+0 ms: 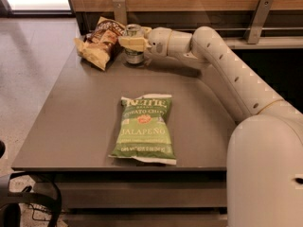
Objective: Move 7up can near brown chip bag
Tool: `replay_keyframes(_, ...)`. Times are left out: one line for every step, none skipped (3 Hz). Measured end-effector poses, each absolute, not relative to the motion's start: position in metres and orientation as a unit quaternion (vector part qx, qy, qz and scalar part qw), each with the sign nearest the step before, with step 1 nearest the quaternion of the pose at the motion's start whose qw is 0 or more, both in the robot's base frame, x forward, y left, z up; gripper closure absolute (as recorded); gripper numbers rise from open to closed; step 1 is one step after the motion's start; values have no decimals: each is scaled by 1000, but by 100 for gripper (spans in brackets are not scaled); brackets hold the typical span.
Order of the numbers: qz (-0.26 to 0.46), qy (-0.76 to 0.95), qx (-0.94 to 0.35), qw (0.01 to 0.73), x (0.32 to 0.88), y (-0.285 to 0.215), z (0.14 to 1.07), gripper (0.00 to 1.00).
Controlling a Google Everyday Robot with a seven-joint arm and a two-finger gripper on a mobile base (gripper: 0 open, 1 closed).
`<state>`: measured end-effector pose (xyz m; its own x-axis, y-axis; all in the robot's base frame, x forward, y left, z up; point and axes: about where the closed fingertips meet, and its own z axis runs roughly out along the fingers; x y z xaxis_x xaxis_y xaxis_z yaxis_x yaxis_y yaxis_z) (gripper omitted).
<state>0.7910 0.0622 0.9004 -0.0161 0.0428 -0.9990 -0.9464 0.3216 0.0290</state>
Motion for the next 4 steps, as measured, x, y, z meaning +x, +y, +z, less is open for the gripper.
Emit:
replay_keyframes(432,559,-402,582,794,85,892,100)
replay_keyframes(433,559,-403,582,793,88,892,83)
replay_keyframes(435,558,-403,581,792,91,893,58)
replay_keyframes(436,557,-405,580,792,94,893,36)
